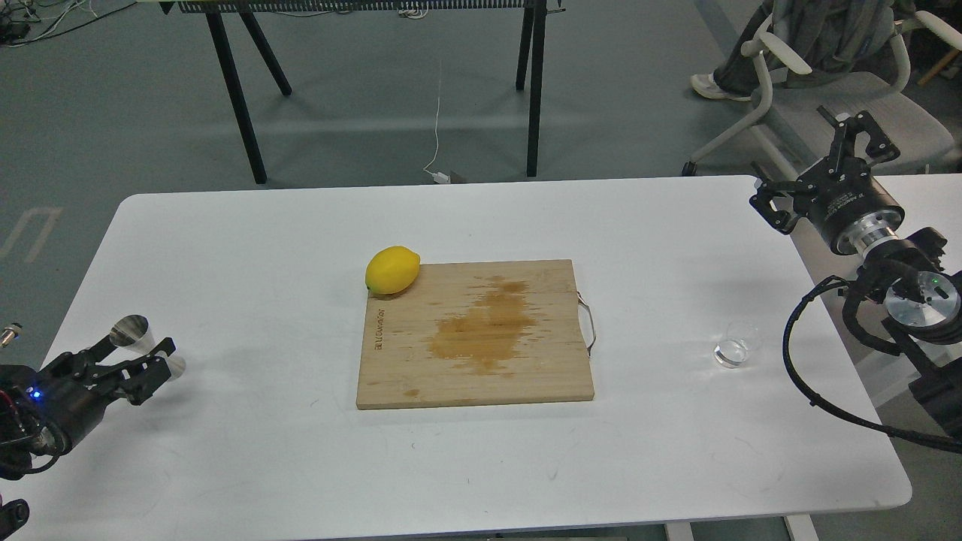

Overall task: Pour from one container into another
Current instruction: 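Close the left gripper around the metal jigger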

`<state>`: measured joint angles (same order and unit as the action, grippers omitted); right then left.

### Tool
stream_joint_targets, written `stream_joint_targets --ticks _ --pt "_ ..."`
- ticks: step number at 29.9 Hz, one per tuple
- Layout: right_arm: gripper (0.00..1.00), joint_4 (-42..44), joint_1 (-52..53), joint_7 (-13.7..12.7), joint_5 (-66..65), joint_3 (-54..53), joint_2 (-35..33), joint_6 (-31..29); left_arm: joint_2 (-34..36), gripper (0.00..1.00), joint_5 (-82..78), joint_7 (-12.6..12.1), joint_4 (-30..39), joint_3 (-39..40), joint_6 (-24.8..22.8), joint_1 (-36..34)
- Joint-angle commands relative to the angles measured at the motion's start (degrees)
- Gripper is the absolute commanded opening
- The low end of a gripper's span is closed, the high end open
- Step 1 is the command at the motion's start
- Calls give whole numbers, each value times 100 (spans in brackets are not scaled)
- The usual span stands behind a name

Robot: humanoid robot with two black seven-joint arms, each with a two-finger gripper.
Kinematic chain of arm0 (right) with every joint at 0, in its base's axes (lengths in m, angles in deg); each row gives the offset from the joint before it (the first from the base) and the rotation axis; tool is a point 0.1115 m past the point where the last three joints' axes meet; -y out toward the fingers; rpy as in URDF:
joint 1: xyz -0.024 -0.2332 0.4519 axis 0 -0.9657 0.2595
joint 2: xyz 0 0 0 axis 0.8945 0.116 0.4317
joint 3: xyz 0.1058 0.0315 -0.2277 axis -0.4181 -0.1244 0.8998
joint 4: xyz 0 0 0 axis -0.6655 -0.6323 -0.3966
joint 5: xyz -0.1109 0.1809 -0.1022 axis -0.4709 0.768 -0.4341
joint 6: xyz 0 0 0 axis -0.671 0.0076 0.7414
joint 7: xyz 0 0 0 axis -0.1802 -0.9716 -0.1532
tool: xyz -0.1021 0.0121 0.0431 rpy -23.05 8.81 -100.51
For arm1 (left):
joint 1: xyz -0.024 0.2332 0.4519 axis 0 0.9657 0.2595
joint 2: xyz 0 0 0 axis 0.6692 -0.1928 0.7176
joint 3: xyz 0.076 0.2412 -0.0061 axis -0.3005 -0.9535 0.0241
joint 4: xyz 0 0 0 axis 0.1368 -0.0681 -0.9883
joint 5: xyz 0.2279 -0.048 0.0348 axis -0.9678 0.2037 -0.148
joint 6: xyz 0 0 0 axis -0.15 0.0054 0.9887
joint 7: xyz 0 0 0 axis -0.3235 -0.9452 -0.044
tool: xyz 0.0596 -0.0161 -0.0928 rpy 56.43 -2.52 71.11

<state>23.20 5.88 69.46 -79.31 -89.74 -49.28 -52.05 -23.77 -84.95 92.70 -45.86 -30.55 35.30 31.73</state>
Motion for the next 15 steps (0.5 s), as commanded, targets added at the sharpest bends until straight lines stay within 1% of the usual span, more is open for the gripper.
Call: stream_joint_targets --ticks 1,10,15 --pt "99 6 9 -2 0 0 1 0 -115 90 -49 0 -136 -2 0 -131" --pt "99 6 9 -2 -8 0 1 0 -291 78 -49 0 -566 -336 0 -325" --pt "99 6 0 -2 -8 9 -25 0 -484 71 -58 0 -786 -363 0 -333"
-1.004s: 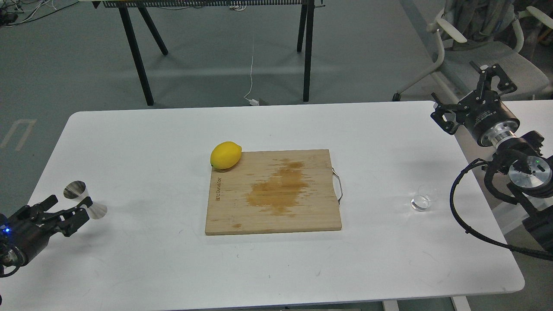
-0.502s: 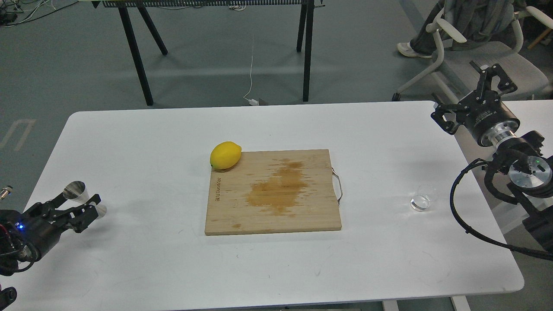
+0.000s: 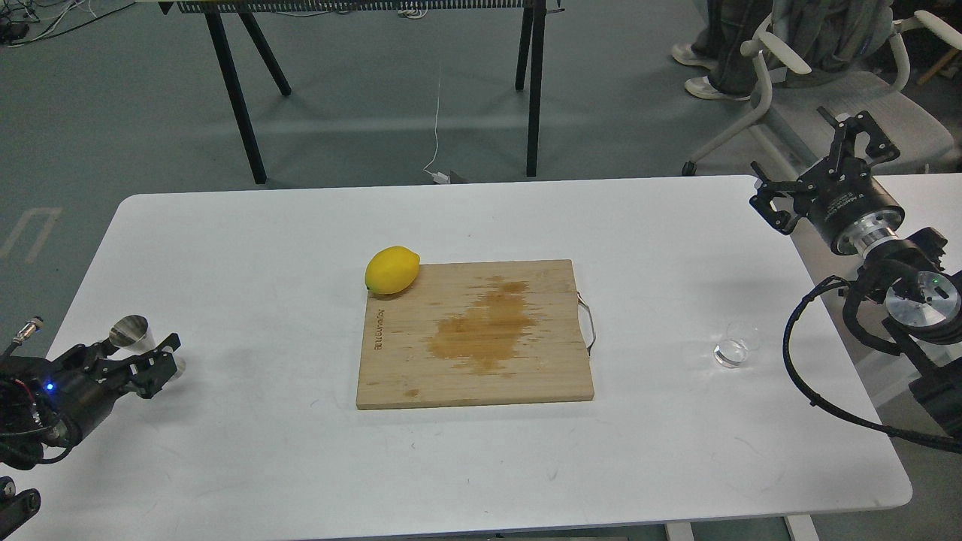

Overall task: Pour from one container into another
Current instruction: 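Close the left gripper around the metal jigger, then lift the jigger with the left gripper and carry it over the board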

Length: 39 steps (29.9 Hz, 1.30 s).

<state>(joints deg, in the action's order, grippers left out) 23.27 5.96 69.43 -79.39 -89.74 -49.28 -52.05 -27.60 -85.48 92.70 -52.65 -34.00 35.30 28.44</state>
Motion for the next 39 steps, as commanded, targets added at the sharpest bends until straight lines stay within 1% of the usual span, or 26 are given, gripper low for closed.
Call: stream_joint_targets --ticks 1,4,7,8,9,10,11,12,13,16,17,22,29,34,39 --pt "99 0 -7 1 8 9 -34 -1 -118 70 -5 0 -125 -17 0 -22" --pt "99 0 -7 1 0 9 -52 -1 -154 62 -5 0 -195 -104 0 -22" --pt "99 0 -7 1 0 9 -52 -1 -154 52 4 0 -318 -245 0 -101" --pt "99 0 -7 1 8 9 -52 -1 -154 47 4 0 -362 -263 0 -136" --pt "99 0 -16 1 0 9 -43 -1 -163 40 -5 0 -397 -272 0 -154" --pt "99 0 -8 1 0 9 -43 -1 -163 36 3 0 -432 -281 0 -163" --pt "99 0 -16 1 0 9 -43 -1 -163 35 12 0 -467 -281 0 -163" --pt "99 0 -16 1 0 9 -43 -1 -163 33 30 0 -494 -281 0 -172" --pt "99 0 -16 1 0 9 -43 -1 -189 25 56 0 -520 -281 0 -198" --pt "99 0 -7 1 0 9 -43 -1 -242 8 74 0 -599 -281 0 -268" --pt "99 0 -7 1 0 9 -43 -1 -242 6 74 0 -643 -281 0 -277" --pt "99 0 -7 1 0 9 -60 -1 -251 0 91 0 -670 -281 0 -286" --pt "99 -9 -7 1 0 9 -60 -1 -242 0 109 0 -652 -219 0 -356" --pt "99 -9 1 -7 0 9 -60 -1 -145 0 118 0 -450 -166 0 -690" --pt "99 0 28 -25 0 9 -95 -1 206 0 399 0 -29 -140 0 -1094"
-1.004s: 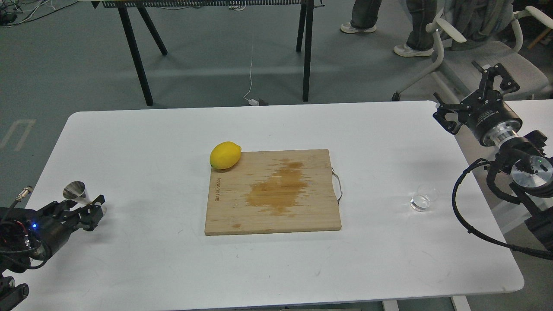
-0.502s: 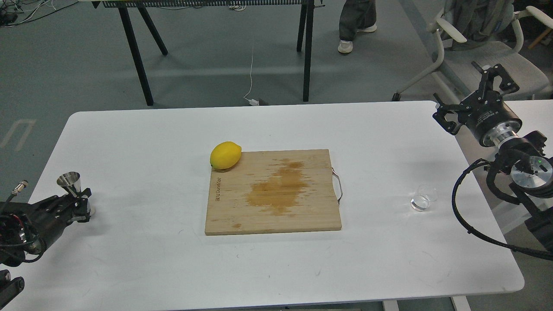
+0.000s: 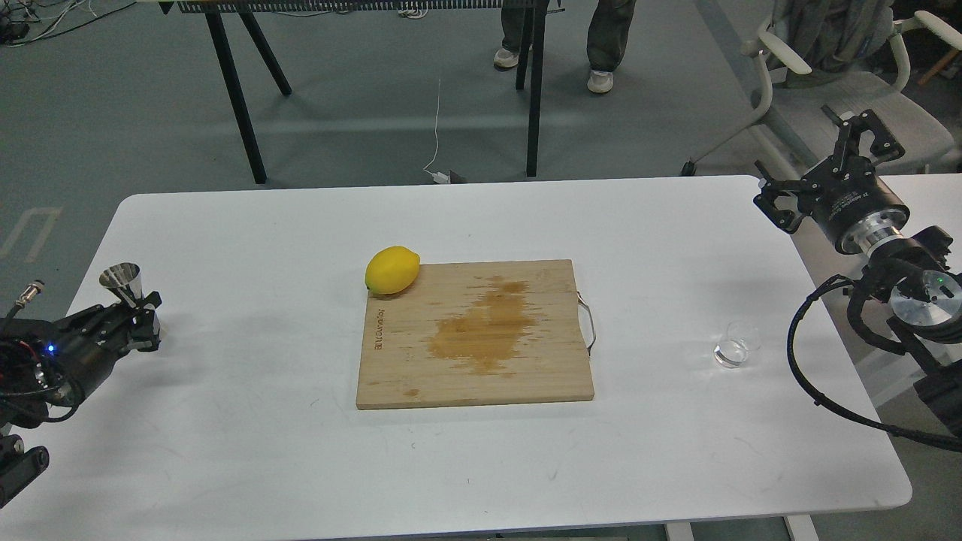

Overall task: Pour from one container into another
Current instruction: 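Lift the jigger with the left gripper and carry it over the board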

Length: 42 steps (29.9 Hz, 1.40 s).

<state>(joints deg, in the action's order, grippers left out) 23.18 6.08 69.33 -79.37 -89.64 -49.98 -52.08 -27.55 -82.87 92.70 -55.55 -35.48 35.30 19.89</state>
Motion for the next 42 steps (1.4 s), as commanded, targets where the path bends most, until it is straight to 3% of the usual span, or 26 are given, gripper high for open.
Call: stream_joint_targets --ticks 1,12,18,28,36,42 --pt "99 8 15 -15 -2 -1 -60 2 271 0 146 0 375 8 0 -335" --pt "99 26 94 -24 -2 8 -210 55 904 0 103 0 2185 -27 0 -1776" --pt "99 -1 59 -15 6 8 -237 55 808 0 -449 0 2643 -63 0 -2339" --pt "99 52 59 -24 -11 26 -254 37 -456 0 -1478 0 2653 -63 -14 -2770" --pt "99 456 94 -24 -20 52 -289 37 -1608 0 -2621 0 2600 -80 -734 -2762" --pt "99 518 103 -24 -20 87 -289 37 -2346 0 -3017 0 2101 -317 -805 -2516"
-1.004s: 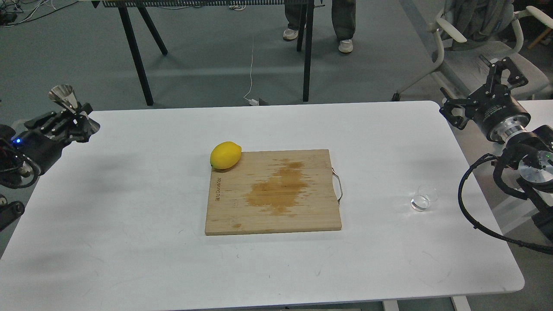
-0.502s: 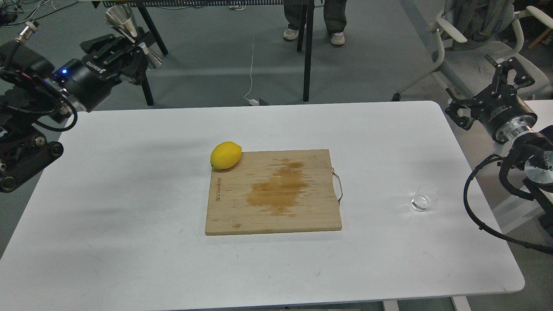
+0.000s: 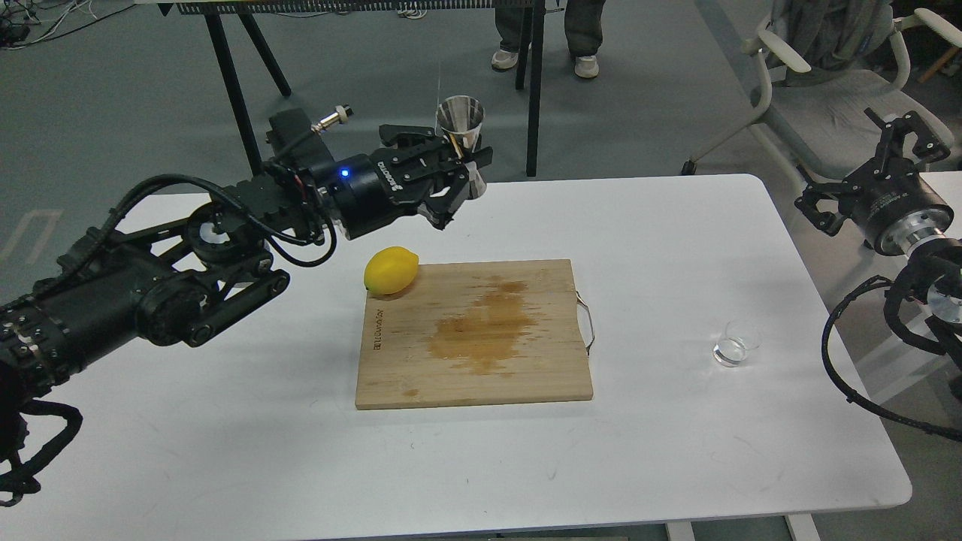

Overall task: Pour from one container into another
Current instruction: 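Lift the jigger with the left gripper and carry it over the board, then lower the jigger onto the cutting board beside the lemon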

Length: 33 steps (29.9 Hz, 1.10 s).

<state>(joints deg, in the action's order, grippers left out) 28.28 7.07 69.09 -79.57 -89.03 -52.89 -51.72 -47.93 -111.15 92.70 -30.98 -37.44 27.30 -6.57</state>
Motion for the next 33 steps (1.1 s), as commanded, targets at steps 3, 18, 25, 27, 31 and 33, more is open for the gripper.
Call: stream_joint_targets --ticks 3,18,25,27,31,33 --pt "99 -1 4 0 0 88 2 10 -695 0 -356 -1 -699 -148 -5 157" --pt "99 17 -5 0 0 123 -122 10 -1821 0 -436 -1 -2862 -798 628 297" --pt "99 8 4 0 0 123 -122 18 -1821 0 -453 -1 -3318 -903 637 376" --pt "99 -1 4 0 0 123 -122 18 -1821 0 -418 -1 -3503 -1070 680 481" --pt "99 -1 4 0 0 123 -122 18 -1821 0 -401 -1 -3618 -1132 800 578" --pt "99 -1 4 0 0 123 -122 18 -1821 0 -383 -1 -3610 -1132 800 622"
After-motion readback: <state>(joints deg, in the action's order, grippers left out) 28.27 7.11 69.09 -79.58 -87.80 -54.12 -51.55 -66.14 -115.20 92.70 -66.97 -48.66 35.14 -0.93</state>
